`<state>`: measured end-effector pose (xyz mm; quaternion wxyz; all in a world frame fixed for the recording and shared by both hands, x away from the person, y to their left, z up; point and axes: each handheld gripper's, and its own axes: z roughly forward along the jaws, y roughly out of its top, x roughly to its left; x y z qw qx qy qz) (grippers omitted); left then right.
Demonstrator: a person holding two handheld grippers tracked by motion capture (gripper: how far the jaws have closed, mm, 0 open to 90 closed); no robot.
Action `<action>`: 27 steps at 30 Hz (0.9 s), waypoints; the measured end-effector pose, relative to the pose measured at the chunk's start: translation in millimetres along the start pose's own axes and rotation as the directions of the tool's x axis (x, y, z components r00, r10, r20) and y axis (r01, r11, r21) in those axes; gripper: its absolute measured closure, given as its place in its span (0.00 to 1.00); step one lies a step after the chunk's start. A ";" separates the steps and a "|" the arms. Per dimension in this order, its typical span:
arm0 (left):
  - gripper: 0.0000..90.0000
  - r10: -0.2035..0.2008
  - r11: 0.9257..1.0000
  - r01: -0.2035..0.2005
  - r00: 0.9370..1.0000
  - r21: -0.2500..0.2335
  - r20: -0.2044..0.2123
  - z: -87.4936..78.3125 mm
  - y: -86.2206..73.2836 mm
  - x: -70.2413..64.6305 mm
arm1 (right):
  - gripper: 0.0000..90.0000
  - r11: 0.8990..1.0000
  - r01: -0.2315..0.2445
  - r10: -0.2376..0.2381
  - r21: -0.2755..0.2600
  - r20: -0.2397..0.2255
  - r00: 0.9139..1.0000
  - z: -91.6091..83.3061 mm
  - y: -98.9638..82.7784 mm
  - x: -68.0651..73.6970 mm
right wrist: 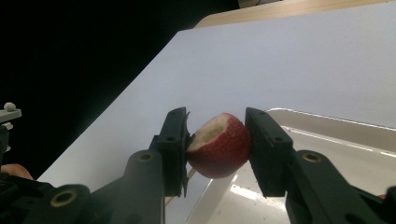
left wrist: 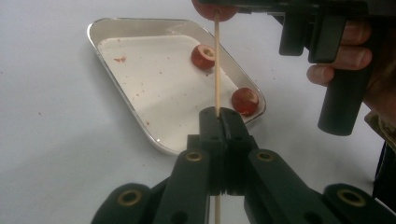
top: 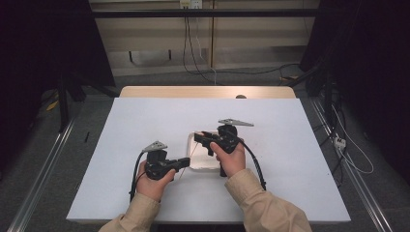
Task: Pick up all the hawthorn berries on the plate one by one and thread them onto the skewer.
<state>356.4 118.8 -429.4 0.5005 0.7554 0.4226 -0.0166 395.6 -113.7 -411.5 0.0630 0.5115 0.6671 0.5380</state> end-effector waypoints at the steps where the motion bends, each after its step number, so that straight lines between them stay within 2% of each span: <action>1: 1.00 0.002 1.000 -0.002 1.000 0.002 -0.008 0.0 0.2 -0.7 | 0.68 1.000 0.000 0.000 0.000 0.000 1.000 0.0 0.0 0.0; 8: 1.00 0.000 1.000 0.000 1.000 0.004 -0.022 -0.4 1.2 -1.5 | 0.68 1.000 0.020 -0.020 -0.007 0.006 1.000 0.6 -2.4 3.8; 11: 1.00 -0.003 1.000 0.004 1.000 0.009 -0.007 -0.7 0.6 -1.6 | 0.67 1.000 0.011 -0.011 0.000 -0.005 1.000 -0.7 -2.0 2.8; 12: 1.00 -0.002 1.000 0.002 1.000 0.008 -0.005 -0.6 0.4 -2.1 | 0.64 1.000 0.005 -0.005 0.007 -0.009 1.000 -1.1 -1.3 1.5; 13: 1.00 -0.001 1.000 0.001 1.000 0.007 -0.012 -0.9 0.3 -2.4 | 0.56 1.000 -0.004 0.004 0.000 -0.006 1.000 -1.6 -0.6 0.2; 14: 1.00 -0.002 1.000 0.002 1.000 0.007 -0.015 -1.2 0.3 -2.0 | 0.56 1.000 -0.004 0.004 0.000 -0.006 1.000 -1.6 -0.6 0.2; 15: 1.00 -0.002 1.000 0.002 1.000 0.005 -0.015 -1.4 0.3 -1.5 | 0.51 1.000 -0.020 0.020 -0.004 0.007 1.000 -2.2 0.0 -0.9; 19: 1.00 0.000 1.000 0.000 1.000 -0.014 -0.017 -1.6 0.0 -2.0 | 0.53 0.999 -0.038 0.038 0.001 0.006 0.999 -3.0 0.0 -1.1; 20: 1.00 0.005 1.000 -0.005 1.000 -0.014 -0.012 -1.6 0.3 -2.5 | 0.55 0.999 -0.051 0.051 0.003 -0.006 0.999 -3.0 0.1 -0.7; 22: 1.00 0.009 1.000 -0.010 1.000 -0.015 -0.023 -1.4 0.0 -4.3 | 0.67 0.999 -0.050 0.050 0.008 -0.022 0.999 -2.8 -0.1 0.0; 23: 1.00 0.014 1.000 -0.014 1.000 -0.008 -0.019 -0.9 -0.1 -3.8 | 0.67 0.998 -0.064 0.064 0.009 -0.024 0.998 -2.3 -0.4 0.4; 27: 1.00 -0.002 1.000 0.002 1.000 -0.007 -0.001 -0.3 -0.6 -2.7 | 0.68 0.997 -0.070 0.071 0.016 -0.033 0.997 -2.4 0.7 -1.0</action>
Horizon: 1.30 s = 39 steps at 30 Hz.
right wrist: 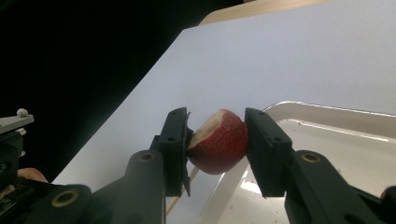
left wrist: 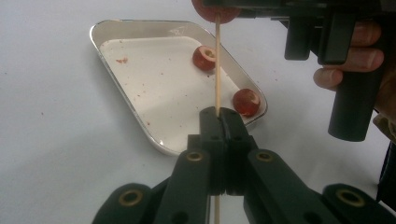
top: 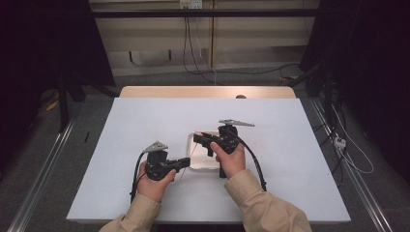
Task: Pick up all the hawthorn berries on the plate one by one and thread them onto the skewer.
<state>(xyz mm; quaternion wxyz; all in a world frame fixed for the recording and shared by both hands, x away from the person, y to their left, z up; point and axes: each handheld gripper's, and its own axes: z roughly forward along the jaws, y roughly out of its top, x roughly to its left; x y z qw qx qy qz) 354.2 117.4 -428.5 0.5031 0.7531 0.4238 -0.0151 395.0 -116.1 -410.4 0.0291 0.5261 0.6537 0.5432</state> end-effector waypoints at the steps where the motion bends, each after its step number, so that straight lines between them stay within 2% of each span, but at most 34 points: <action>1: 1.00 0.000 1.000 0.000 1.000 0.002 -0.001 -0.1 -0.2 -0.9 | 0.68 1.000 0.011 -0.011 -0.011 0.005 1.000 -0.9 0.9 -0.5; 3: 1.00 -0.002 1.000 0.002 1.000 -0.003 0.008 0.0 -0.4 -1.3 | 0.69 0.999 0.013 -0.012 -0.039 0.017 1.000 -3.3 3.5 -3.2; 4: 1.00 0.000 1.000 0.000 1.000 -0.008 0.005 -0.4 0.5 -0.3 | 0.69 1.000 0.006 -0.006 -0.016 0.000 1.000 -3.4 4.1 -3.9; 5: 1.00 -0.011 1.000 0.011 1.000 -0.007 0.012 -0.2 1.4 1.0 | 0.69 1.000 0.006 -0.006 -0.016 0.000 1.000 -3.4 4.1 -3.9; 7: 1.00 -0.006 1.000 0.006 1.000 0.004 0.016 0.3 0.5 3.0 | 0.69 0.999 0.039 -0.039 -0.010 0.008 0.999 -2.5 1.9 0.2; 8: 1.00 -0.014 1.000 0.014 1.000 0.006 0.027 0.5 0.3 2.6 | 0.69 0.999 0.047 -0.047 -0.009 -0.006 0.999 -2.2 2.0 0.3; 11: 1.00 -0.003 1.000 0.002 1.000 0.010 0.007 -0.6 0.3 1.2 | 0.69 0.999 0.051 -0.051 0.004 -0.008 0.999 -1.5 1.4 -0.8; 13: 1.00 -0.007 1.000 0.006 1.000 0.011 0.027 -0.9 0.6 2.0 | 0.69 0.999 0.052 -0.052 0.005 -0.009 0.999 -1.9 0.6 -0.3; 15: 1.00 -0.001 1.000 0.001 1.000 0.009 0.028 -1.7 0.8 -0.3 | 0.69 0.998 0.058 -0.058 0.006 -0.015 0.998 -2.9 1.1 -0.1; 19: 1.00 0.011 1.000 -0.011 1.000 0.025 0.027 -2.6 0.5 -0.5 | 0.68 0.999 0.041 -0.041 -0.001 -0.025 0.999 -3.1 1.6 -1.1; 22: 1.00 -0.003 1.000 0.003 1.000 0.020 0.024 -4.3 0.7 0.6 | 0.68 0.999 0.053 -0.053 0.002 -0.023 0.998 -2.7 1.3 -0.8; 24: 1.00 -0.005 1.000 0.004 0.999 0.024 0.040 -4.4 0.6 1.8 | 0.69 0.998 0.061 -0.061 0.007 -0.027 0.998 -2.8 1.2 -0.3; 29: 1.00 0.005 1.000 -0.005 1.000 0.010 0.017 -8.3 1.8 2.5 | 0.69 0.996 0.091 -0.091 0.010 -0.030 0.995 -4.0 1.3 1.0; 32: 1.00 0.004 1.000 -0.005 1.000 0.003 0.018 -8.2 2.1 1.3 | 0.69 0.996 0.084 -0.084 0.001 -0.038 0.996 -6.0 2.1 1.4; 34: 1.00 0.013 1.000 -0.013 1.000 0.003 0.010 -7.8 1.9 0.3 | 0.69 0.994 0.107 -0.107 0.008 -0.026 0.994 -5.1 0.2 3.5; 38: 1.00 0.014 1.000 -0.014 1.000 0.000 0.008 -5.3 1.7 -0.7 | 0.69 0.993 0.116 -0.116 -0.005 -0.012 0.993 -5.0 -1.1 4.5; 39: 1.00 0.016 1.000 -0.016 1.000 -0.010 0.008 -5.5 1.8 -1.0 | 0.69 0.995 0.101 -0.101 -0.012 -0.019 0.995 -5.5 -2.0 5.3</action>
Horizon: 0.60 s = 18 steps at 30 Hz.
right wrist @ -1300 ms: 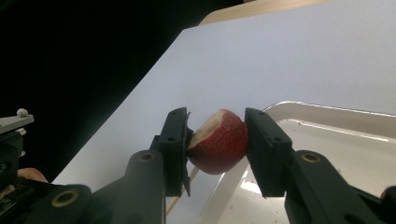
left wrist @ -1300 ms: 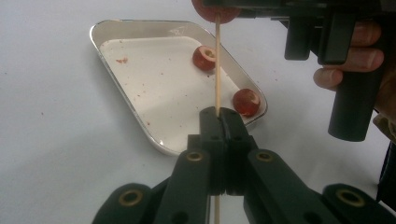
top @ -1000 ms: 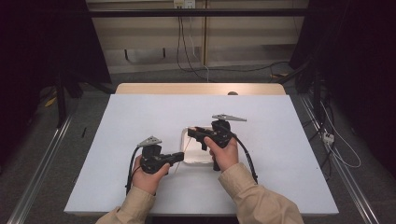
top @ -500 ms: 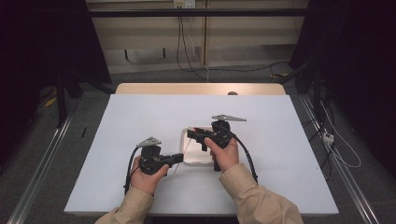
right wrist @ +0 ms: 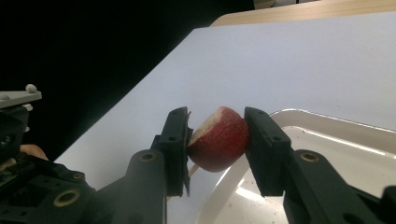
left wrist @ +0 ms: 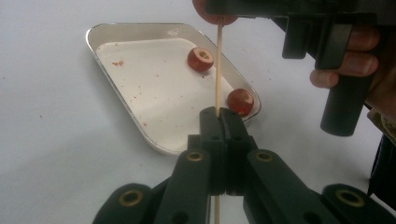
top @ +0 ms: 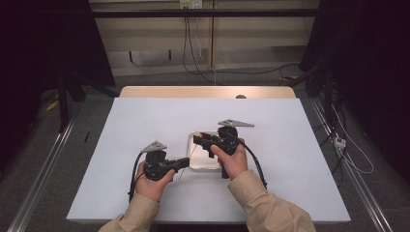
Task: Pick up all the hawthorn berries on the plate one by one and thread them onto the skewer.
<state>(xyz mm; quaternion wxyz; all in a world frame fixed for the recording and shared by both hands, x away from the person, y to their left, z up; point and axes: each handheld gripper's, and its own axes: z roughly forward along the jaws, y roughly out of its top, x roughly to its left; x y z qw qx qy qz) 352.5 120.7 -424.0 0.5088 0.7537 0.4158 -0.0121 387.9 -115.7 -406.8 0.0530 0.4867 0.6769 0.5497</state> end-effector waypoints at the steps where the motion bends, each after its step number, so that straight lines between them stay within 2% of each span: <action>1: 1.00 0.005 1.000 -0.005 1.000 -0.006 0.003 -0.6 0.4 -0.5 | 0.69 1.000 -0.003 0.003 -0.012 -0.004 1.000 -0.7 -0.5 0.5; 18: 1.00 -0.014 1.000 0.014 1.000 0.011 -0.008 7.6 0.2 0.3 | 0.70 0.999 -0.036 0.036 0.006 -0.005 0.999 1.7 -11.8 -0.4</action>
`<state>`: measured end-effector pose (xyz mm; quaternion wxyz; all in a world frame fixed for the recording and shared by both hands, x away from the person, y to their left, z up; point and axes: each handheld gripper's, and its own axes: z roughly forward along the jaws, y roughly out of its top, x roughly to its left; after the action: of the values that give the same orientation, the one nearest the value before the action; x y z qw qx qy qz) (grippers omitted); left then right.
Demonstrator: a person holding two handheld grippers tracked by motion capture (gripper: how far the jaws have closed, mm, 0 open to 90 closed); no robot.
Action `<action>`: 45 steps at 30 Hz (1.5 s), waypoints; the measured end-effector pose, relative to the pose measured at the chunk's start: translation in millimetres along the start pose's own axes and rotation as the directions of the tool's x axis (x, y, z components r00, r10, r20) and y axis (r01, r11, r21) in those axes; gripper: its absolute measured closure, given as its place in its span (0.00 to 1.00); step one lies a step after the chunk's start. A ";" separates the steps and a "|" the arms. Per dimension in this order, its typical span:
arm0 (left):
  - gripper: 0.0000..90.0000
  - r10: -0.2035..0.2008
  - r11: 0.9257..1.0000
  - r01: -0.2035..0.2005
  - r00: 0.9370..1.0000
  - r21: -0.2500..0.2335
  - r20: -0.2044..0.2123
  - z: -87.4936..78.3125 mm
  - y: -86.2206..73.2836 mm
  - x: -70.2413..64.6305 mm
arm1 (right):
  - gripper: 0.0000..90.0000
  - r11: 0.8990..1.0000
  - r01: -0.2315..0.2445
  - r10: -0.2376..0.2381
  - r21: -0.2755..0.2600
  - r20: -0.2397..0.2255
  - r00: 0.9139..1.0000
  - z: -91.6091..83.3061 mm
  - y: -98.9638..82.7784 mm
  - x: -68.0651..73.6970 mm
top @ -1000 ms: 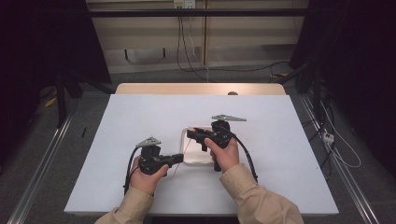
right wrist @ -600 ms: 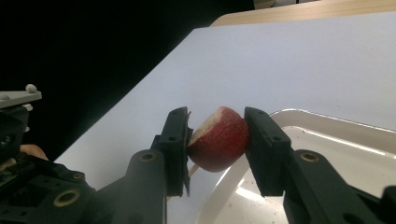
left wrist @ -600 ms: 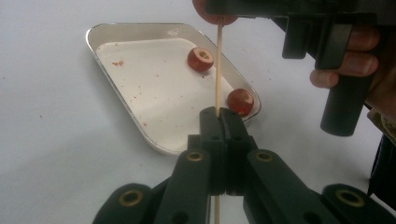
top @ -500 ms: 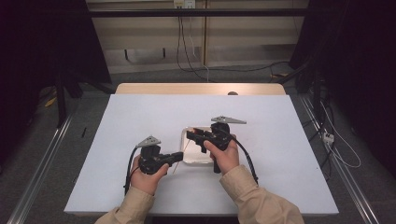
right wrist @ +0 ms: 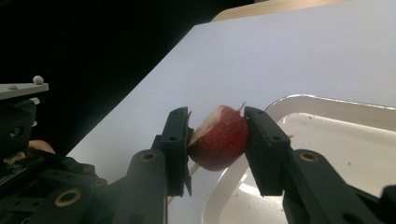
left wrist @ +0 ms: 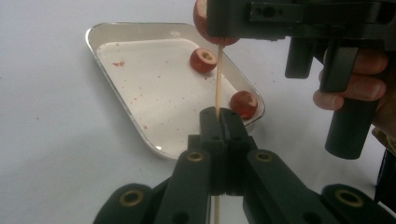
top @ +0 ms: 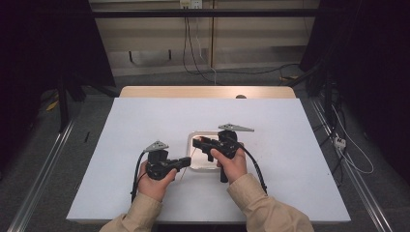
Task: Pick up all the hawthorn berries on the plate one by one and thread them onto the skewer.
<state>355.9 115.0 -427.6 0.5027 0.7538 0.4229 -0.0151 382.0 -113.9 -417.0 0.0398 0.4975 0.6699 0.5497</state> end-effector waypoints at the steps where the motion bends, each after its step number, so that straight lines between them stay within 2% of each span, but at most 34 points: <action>1: 1.00 -0.002 1.000 0.002 1.000 -0.002 0.003 0.0 0.1 0.3 | 0.70 1.000 0.003 -0.003 0.003 0.000 1.000 0.0 0.2 0.2; 8: 1.00 0.003 1.000 -0.003 1.000 0.003 0.004 0.3 2.0 -0.8 | 0.70 1.000 -0.010 0.010 0.018 -0.017 1.000 -1.6 -0.6 0.2; 17: 1.00 -0.004 1.000 0.004 1.000 0.015 0.003 4.2 0.7 -0.6 | 0.70 1.000 -0.004 0.004 0.027 -0.004 1.000 -1.9 -3.1 -0.9; 21: 1.00 -0.016 1.000 0.016 1.000 0.011 0.018 6.9 1.3 -1.9 | 0.70 1.000 -0.016 0.016 0.025 -0.001 1.000 -4.1 -3.4 -2.9; 22: 1.00 -0.033 0.999 0.032 0.999 0.035 0.032 9.5 1.9 -1.8 | 0.70 0.999 -0.025 0.025 0.020 0.004 1.000 -3.9 -3.2 -2.9; 23: 1.00 -0.043 0.998 0.042 0.999 0.037 0.032 10.4 0.7 -1.3 | 0.70 0.999 0.008 -0.008 0.041 0.012 1.000 -2.7 -2.1 -2.1; 24: 1.00 -0.030 0.999 0.029 0.999 0.022 0.026 10.4 -0.6 -1.4 | 0.70 0.998 0.031 -0.032 0.054 0.021 0.999 -1.8 -1.1 -1.1; 27: 0.99 -0.003 1.000 0.003 1.000 0.011 0.009 6.5 0.0 -3.3 | 0.70 0.999 0.008 -0.008 0.047 0.003 1.000 -0.9 1.7 -2.0; 29: 0.98 0.014 0.999 -0.014 1.000 0.029 0.013 5.1 0.0 -4.5 | 0.70 0.999 -0.008 0.008 0.050 -0.006 1.000 -0.1 2.3 -2.6; 31: 0.97 0.011 0.999 -0.012 1.000 0.053 0.023 5.6 -1.8 -3.8 | 0.70 0.999 -0.009 0.010 0.038 -0.002 1.000 0.3 2.6 -2.8; 33: 0.97 0.014 0.998 -0.015 1.000 0.062 0.020 5.2 -3.9 -2.7 | 0.70 1.000 -0.007 0.006 0.027 0.007 1.000 -0.3 4.8 -4.3; 34: 0.97 0.011 0.998 -0.014 0.999 0.065 0.034 4.7 -4.3 -1.5 | 0.70 1.000 -0.016 0.016 0.023 0.001 1.000 -1.6 7.2 -5.5; 38: 0.96 0.010 0.996 -0.014 0.999 0.088 0.047 4.9 -6.4 -3.0 | 0.70 1.000 -0.027 0.027 0.003 0.007 1.000 -2.9 9.5 -5.8; 41: 0.98 0.016 0.995 -0.020 0.999 0.095 0.039 5.5 -6.6 -3.7 | 0.70 0.999 -0.042 0.042 -0.008 -0.001 0.999 -2.9 11.3 -5.3; 43: 1.00 0.013 0.994 -0.014 1.000 0.109 0.015 4.5 -5.8 -4.7 | 0.70 0.999 -0.041 0.041 -0.002 -0.003 0.999 -2.2 11.2 -4.6; 44: 1.00 0.001 0.994 -0.004 1.000 0.111 0.027 3.5 -5.7 -4.9 | 0.59 0.998 -0.054 0.054 -0.010 0.000 0.999 -2.7 12.1 -5.1; 45: 1.00 0.002 0.995 -0.005 1.000 0.104 0.026 2.4 -6.0 -5.2 | 0.59 0.998 -0.054 0.054 -0.010 0.000 0.999 -2.7 12.1 -5.1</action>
<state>349.7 110.7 -431.0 0.4683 0.7794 0.4136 -0.0458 390.5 -120.6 -409.1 0.0273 0.5153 0.6535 0.5538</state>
